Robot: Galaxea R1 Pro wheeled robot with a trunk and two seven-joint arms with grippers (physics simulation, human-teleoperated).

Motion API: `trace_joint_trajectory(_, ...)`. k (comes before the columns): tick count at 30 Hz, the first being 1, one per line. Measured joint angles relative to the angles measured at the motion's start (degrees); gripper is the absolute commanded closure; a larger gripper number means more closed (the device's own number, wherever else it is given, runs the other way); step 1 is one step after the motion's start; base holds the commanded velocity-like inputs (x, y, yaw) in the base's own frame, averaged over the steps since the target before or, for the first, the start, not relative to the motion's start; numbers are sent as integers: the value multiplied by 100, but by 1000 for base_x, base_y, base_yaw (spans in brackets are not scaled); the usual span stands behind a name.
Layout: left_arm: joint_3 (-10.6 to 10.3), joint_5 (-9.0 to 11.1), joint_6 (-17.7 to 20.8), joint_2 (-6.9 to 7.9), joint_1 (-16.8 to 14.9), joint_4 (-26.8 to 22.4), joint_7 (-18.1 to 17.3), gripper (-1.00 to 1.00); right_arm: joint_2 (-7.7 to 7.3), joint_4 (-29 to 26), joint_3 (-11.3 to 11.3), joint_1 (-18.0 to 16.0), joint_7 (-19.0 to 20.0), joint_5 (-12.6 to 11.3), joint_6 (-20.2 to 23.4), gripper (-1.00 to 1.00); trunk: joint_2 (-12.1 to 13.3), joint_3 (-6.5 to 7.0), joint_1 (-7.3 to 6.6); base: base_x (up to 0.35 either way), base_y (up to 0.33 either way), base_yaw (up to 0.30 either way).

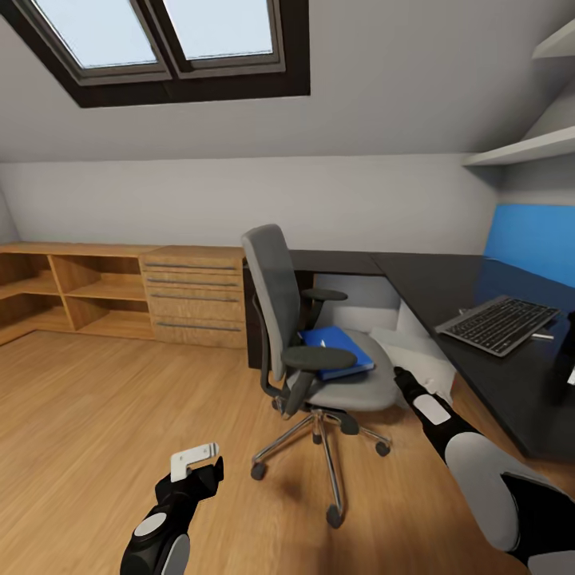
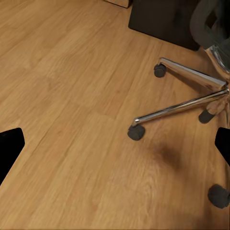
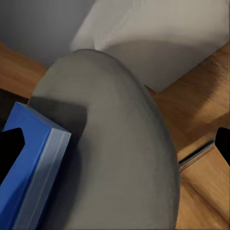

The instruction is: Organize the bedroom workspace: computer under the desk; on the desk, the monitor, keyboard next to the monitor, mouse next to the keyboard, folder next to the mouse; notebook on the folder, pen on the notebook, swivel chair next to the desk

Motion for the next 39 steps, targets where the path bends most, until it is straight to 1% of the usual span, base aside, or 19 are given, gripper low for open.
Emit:
trace_joint_trajectory(4,0,0,-2,1,0,0,0,-100,-27,0,-32,0,0,-1,0,-100,0,0,0,116,0,0)
trace_joint_trajectory(8,2,0,-5,1,-1,0,0,-100,-25,0,-52,0,-15,-7,0,-100,0,0,-2,238,0,0)
trace_joint_trajectory(16,31,0,0,1,-1,0,15,-100,-16,0,-63,0,-81,-9,0,-100,0,0,0,71,0,0)
trace_joint_trajectory(20,28,0,-4,1,-3,0,17,-100,-20,0,-65,0,-86,-11,2,-100,0,0,-1,248,0,0)
trace_joint_trajectory(21,27,3,-5,1,-1,0,17,-100,-26,2,-76,0,-94,-170,30,-100,0,0,-2,264,0,0)
trace_joint_trajectory(23,28,4,-5,1,0,0,17,-100,-30,5,-78,0,-179,-342,126,-100,0,0,-1,119,0,0)
trace_joint_trajectory(24,37,5,0,1,0,0,18,-100,-39,9,-77,-1,-395,-460,270,-100,0,0,1,47,0,0)
trace_joint_trajectory(26,40,6,2,1,0,0,18,-100,-54,9,-73,-2,-476,-531,319,-100,0,0,1,21,0,0)
trace_joint_trajectory(27,42,7,3,1,-1,0,23,-100,-81,10,-71,-2,-525,-605,346,-100,0,0,1,8,0,0)
trace_joint_trajectory(31,44,9,3,1,0,0,26,-100,-99,12,-68,-2,-560,-668,366,-100,0,0,1,27,0,0)
trace_joint_trajectory(39,44,9,-5,1,-3,0,25,-100,-103,163,-79,-2,-569,-686,371,-100,0,0,-2,255,0,0)
